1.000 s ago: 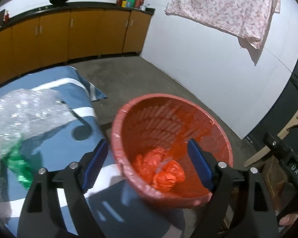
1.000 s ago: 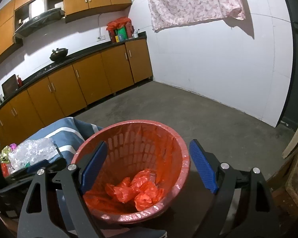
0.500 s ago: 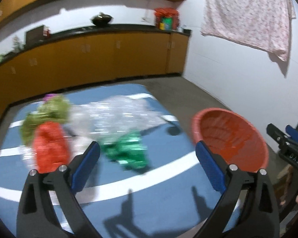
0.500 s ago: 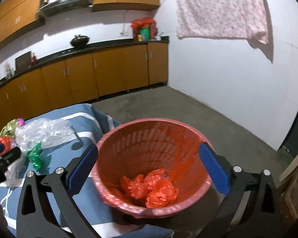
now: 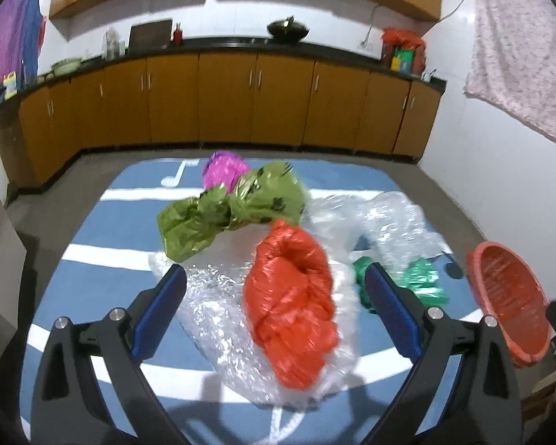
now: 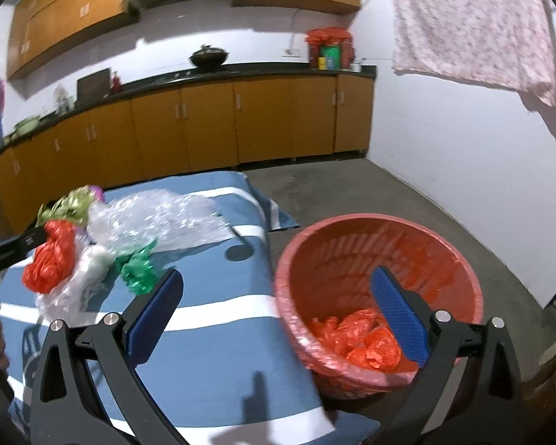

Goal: Collect trash
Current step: 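Grasp a red bag with the left tool while the right tool grasps a green bag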

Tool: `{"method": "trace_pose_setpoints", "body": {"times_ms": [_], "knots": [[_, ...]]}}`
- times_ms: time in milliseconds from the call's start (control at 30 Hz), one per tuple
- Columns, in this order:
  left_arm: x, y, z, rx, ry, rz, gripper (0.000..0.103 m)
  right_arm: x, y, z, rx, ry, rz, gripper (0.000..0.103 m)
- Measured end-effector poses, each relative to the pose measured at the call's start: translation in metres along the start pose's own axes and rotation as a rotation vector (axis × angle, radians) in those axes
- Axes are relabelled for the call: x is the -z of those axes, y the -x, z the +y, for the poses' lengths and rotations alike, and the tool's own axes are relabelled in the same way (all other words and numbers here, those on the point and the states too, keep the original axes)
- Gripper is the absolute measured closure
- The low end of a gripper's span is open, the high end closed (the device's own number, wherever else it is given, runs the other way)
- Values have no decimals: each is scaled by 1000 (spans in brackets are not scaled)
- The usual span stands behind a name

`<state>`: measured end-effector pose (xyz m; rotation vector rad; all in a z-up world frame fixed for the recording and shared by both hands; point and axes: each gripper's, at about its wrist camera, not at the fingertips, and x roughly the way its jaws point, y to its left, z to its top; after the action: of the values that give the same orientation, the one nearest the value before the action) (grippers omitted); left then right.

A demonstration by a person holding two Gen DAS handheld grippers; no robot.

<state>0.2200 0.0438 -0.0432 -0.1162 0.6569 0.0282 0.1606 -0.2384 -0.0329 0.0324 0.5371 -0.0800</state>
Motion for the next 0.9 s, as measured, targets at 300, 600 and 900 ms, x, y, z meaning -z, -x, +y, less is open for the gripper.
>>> {"method": "trace_pose_setpoints", "body": {"times_ms": [300,600,900], "knots": [[2,-46,-4,6,-14,119,28,2,-9,3,0,13,29,3],[3,-42,3,60,9,108,47,3,-16,9,-15,14,42,3],[6,8,17,102,22,14,47,0,-30,42,-109,30,72,3]]}}
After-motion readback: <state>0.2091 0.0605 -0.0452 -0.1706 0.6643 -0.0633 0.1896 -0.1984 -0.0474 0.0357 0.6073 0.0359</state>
